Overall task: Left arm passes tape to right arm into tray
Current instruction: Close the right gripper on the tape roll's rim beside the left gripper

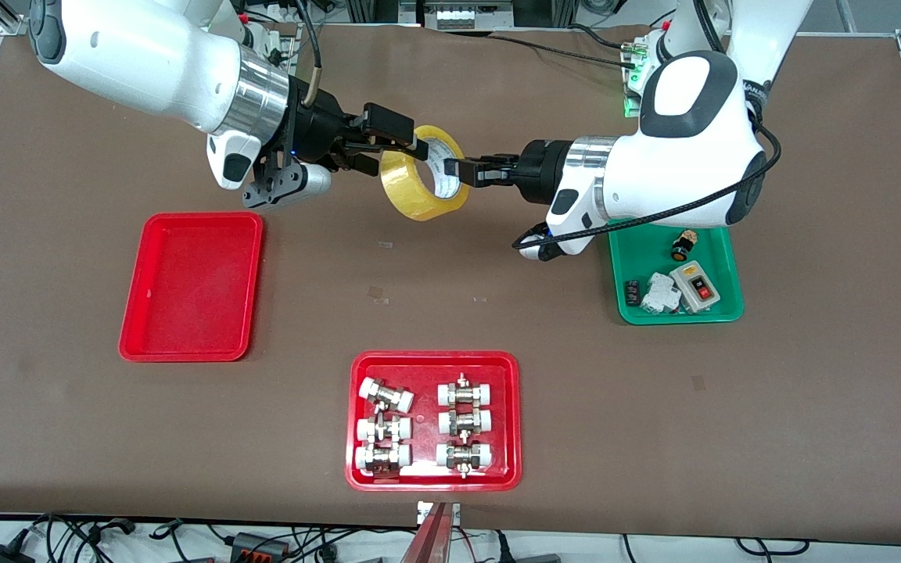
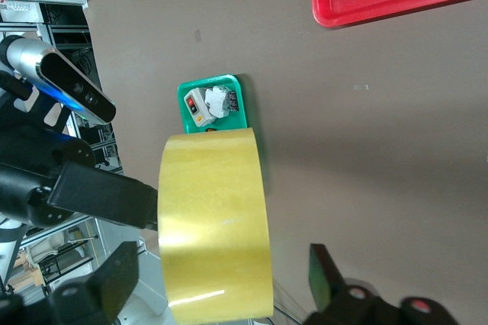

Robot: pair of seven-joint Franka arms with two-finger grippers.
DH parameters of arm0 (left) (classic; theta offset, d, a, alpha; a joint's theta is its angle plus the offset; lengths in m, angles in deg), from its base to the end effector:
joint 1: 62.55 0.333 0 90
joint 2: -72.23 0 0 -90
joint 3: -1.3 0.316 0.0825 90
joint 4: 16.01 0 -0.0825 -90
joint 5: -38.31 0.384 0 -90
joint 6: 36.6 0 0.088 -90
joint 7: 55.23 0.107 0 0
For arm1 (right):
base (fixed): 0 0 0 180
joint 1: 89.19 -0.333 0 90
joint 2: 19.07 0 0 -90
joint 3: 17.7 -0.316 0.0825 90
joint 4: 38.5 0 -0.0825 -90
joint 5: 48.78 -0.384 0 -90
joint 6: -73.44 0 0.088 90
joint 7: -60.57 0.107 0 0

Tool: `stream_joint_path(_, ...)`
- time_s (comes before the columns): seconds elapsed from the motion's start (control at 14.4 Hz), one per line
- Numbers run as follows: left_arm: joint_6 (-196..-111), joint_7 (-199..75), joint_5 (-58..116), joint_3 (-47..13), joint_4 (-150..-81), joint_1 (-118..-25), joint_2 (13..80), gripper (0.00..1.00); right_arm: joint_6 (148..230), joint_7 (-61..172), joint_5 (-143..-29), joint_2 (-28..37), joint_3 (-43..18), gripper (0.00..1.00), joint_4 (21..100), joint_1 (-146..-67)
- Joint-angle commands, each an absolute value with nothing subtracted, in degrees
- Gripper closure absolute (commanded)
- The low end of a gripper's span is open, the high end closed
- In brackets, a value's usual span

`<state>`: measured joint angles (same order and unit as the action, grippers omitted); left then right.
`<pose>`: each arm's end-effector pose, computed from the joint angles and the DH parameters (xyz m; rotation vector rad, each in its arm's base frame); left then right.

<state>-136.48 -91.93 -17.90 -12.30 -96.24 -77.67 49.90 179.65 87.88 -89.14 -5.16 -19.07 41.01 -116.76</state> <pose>0.5741 -0.3668 0.5318 2.1390 0.3910 -0.7152 0.5496 0.3594 0.6134 -2.4139 0.1195 0.1794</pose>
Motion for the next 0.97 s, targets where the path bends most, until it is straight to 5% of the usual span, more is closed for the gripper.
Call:
stream_joint_path(0.0,-135.2,-92.2,-19.2,-12.2,-94.8,-77.5,49.7,1.00,179.5,88.1,-89.8,-4.5,-18.6,0.23,39.6,-117.2)
stream_joint_path(0.35,-135.1,-92.1,-19.2,-12.2,-94.7,-77.4,49.7,1.00,179.2,87.9,-89.9,-4.5,-18.7,0.58,39.6,-117.2)
stream_joint_path(0.63,-135.0,-92.1,-19.1,-12.2,-94.8,-77.4,49.7,0.99,179.3,87.9,-89.9,-4.5,-18.7,0.62,39.6,-117.2)
stream_joint_path(0.76,-133.8,-92.4,-18.8,-12.2,-94.7,-77.4,49.8,0.84,179.3,87.8,-89.8,-4.5,-18.7,0.62,39.6,-117.2)
stream_joint_path(0.83,-132.6,-92.4,-18.7,-11.8,-94.7,-77.3,49.8,0.67,179.4,87.8,-89.8,-4.5,-18.7,0.62,39.6,-117.2)
stream_joint_path(0.9,-131.5,-91.9,-18.4,-11.7,-94.6,-76.5,49.9,0.01,179.4,87.8,-89.8,-4.5,-18.7,0.62,39.6,-117.1)
